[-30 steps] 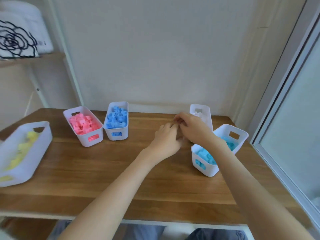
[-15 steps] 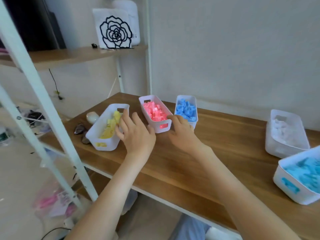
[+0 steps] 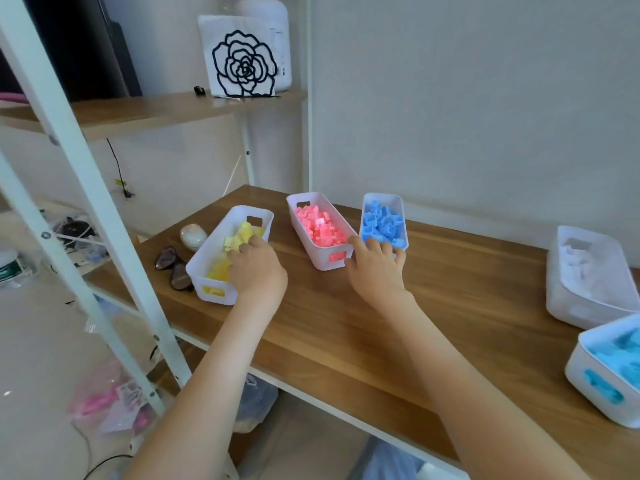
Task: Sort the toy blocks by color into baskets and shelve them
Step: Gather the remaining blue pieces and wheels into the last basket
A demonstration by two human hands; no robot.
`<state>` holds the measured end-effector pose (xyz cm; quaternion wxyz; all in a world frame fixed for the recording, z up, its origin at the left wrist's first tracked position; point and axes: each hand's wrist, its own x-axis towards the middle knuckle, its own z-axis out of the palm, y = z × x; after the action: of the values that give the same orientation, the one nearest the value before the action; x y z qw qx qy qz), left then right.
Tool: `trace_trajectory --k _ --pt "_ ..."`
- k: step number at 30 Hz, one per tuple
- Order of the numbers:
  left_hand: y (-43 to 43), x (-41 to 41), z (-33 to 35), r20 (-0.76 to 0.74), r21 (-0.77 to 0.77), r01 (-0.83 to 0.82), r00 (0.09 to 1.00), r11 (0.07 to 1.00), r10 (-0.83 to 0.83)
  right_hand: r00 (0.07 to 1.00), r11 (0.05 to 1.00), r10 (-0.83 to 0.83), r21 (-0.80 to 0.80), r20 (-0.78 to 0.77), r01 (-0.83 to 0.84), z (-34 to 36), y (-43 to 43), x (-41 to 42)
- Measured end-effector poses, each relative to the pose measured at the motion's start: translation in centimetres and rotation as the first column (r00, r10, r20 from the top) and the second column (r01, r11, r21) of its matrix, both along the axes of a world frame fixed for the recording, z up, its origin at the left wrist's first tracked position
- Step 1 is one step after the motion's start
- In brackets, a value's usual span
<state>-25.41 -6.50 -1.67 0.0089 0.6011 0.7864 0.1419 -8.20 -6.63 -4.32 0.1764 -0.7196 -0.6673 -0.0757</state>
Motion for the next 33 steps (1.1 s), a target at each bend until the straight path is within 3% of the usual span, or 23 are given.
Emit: trace_trajectory --k 7,14,20,25,28,31,33 --pt "0.1 4.1 -0.8 -0.181 -0.138 0.176 0.963 0.975 -0.199 0.997 1.0 -0.01 -0.019 0.079 0.012 0.6 -0.2 0.8" --pt "0.9 1.8 -1.3 -0.203 -0.211 0.074 0.972 0.975 -0.118 0.998 1.0 -0.013 -0.005 0.057 0.014 0.4 -0.4 0.7" --pt "1.0 1.4 -1.5 -0.461 -0.19 0.132 0.863 0.973 -0.207 0.999 0.998 -0.027 0.066 0.025 0.025 -0.2 -0.2 0.7" --pt "1.1 1.0 -1.8 -0.45 -0.156 0.16 0.867 0.975 -0.214 0.994 0.984 -0.084 0.163 0.066 0.072 -1.2 -0.4 0.4" --pt "0.3 0.6 -1.1 -0.393 -0.044 0.208 0.896 0.977 -0.208 0.997 0.958 -0.062 0.284 0.041 0.048 -1.2 -1.0 -0.8" --pt "-1.2 -0.2 -1.1 -0.358 0.205 0.353 0.895 0.913 -0.266 0.969 0.907 0.247 0.352 0.002 -0.232 -1.2 -1.6 -2.8" --pt "-1.9 -1.5 -1.8 -0.317 0.42 0.423 0.898 0.803 -0.307 0.904 0.892 0.41 0.261 -0.119 -0.37 -1.6 -1.9 -4.4"
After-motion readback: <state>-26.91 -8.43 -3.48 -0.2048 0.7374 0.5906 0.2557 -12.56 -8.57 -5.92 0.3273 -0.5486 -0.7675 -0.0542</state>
